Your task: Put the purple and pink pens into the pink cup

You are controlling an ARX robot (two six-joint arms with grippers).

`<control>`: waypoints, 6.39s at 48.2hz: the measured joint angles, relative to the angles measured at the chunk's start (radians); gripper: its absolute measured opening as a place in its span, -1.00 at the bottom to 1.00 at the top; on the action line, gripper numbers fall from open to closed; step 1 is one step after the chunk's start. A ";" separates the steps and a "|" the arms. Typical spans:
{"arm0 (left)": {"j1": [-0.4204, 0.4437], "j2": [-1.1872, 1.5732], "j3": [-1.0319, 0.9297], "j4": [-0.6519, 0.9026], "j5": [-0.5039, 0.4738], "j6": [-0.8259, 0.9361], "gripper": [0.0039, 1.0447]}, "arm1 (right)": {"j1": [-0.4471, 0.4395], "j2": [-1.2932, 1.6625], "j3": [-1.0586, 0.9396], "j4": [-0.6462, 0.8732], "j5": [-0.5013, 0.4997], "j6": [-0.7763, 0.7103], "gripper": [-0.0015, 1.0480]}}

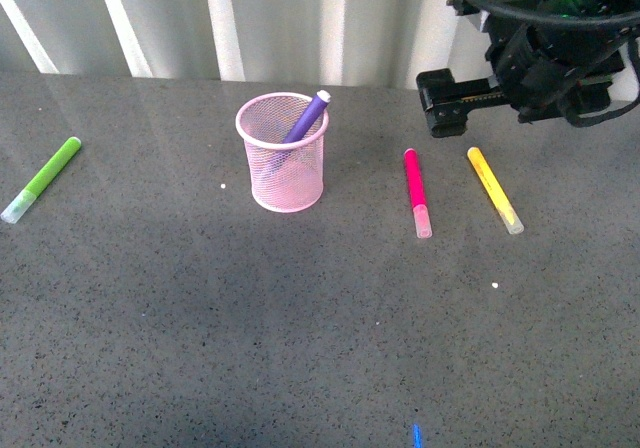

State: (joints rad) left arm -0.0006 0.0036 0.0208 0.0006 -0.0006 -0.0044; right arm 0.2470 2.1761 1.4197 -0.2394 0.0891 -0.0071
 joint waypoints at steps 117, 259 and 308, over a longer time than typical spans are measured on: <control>0.000 0.000 0.000 0.000 0.000 0.000 0.88 | 0.190 -0.004 -0.181 1.208 -0.285 0.129 -0.79; 0.000 0.000 0.000 0.000 0.000 0.000 0.88 | -0.043 -1.167 -0.789 0.666 0.091 -0.007 0.58; 0.000 -0.001 0.000 0.000 0.000 0.000 0.88 | -0.245 -1.661 -1.330 0.658 -0.090 -0.003 -0.93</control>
State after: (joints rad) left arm -0.0006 0.0025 0.0208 0.0006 -0.0010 -0.0048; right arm 0.0021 0.5152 0.0895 0.4191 -0.0006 -0.0105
